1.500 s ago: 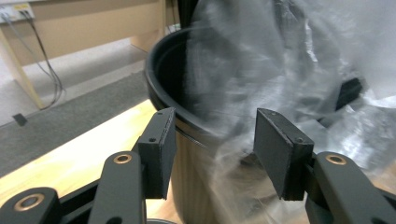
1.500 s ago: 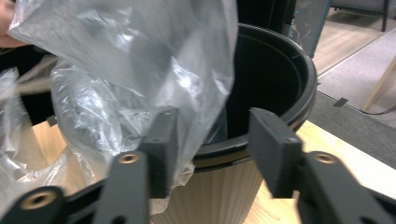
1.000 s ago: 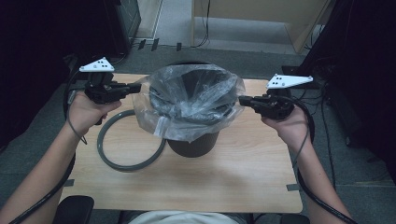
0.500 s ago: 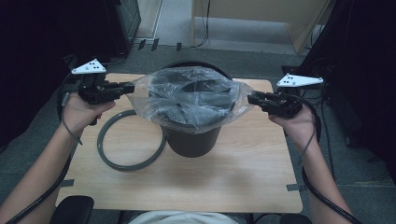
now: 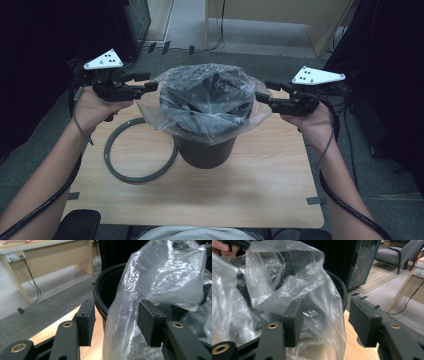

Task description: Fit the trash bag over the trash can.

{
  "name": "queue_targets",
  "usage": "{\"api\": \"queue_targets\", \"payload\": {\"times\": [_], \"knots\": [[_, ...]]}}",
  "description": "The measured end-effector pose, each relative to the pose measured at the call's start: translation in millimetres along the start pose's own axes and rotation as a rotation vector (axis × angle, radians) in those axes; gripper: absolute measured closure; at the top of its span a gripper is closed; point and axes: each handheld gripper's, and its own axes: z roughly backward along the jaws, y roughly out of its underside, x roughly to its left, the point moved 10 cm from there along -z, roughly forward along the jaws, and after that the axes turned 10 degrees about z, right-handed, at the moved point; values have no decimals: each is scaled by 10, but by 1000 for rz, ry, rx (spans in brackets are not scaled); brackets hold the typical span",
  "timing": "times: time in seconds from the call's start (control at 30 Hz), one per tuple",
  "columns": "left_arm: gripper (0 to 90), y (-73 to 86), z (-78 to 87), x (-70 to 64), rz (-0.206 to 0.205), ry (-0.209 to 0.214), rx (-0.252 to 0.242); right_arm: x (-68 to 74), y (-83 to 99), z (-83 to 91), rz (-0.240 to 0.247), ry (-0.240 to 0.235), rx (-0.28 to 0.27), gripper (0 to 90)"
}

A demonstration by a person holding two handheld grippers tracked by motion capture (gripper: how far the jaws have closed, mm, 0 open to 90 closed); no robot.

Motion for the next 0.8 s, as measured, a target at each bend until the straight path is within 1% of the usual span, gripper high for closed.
{"api": "queue_targets", "payload": {"times": [0.03, 0.07, 0.1, 0.13, 0.17, 0.2, 0.23, 0.27, 0.3, 0.33, 0.37, 0.43, 0.5, 0.6, 0.73, 0.8], "knots": [[511, -23, -25, 1, -4, 2, 0, -14, -10, -20, -3, 0, -2, 477], [523, -40, -37, 3, -5, 4, -4, -40, -24, -51, -7, -1, -4, 503], [527, -68, -57, 1, 1, 12, -10, -51, -35, -67, -15, -2, -5, 517], [529, -85, -76, 2, 3, 15, -10, -72, -52, -97, -23, -6, -10, 544], [553, -99, -94, 5, 0, 13, -8, -89, -60, -117, -30, -5, -8, 599], [597, -107, -110, 7, -1, 12, -6, -104, -68, -139, -34, -7, -7, 630], [610, -118, -137, 16, 1, 8, 3, -116, -71, -158, -37, -9, -4, 660], [680, -123, -161, 23, 13, 11, 12, -131, -66, -193, -42, -14, 8, 710], [711, -127, -189, 36, 28, 10, 21, -144, -54, -225, -41, -16, 22, 724], [753, -129, -209, 53, 31, 3, 25, -159, -40, -255, -38, -14, 37, 788], [792, -126, -244, 81, 35, -8, 35, -167, -29, -277, -36, -13, 50, 806], [849, -119, -299, 134, 45, -23, 45, -210, -3, -338, -32, 4, 77, 851], [880, -107, -352, 189, 58, -38, 51, -243, 8, -377, -38, 14, 87, 871], [894, -73, -432, 265, 75, -49, 67, -321, 37, -434, -53, 34, 99, 878], [897, -18, -543, 357, 96, -67, 83, -431, 105, -531, -97, 51, 108, 879], [897, 7, -598, 395, 113, -71, 88, -468, 138, -577, -118, 59, 110, 878]]}}
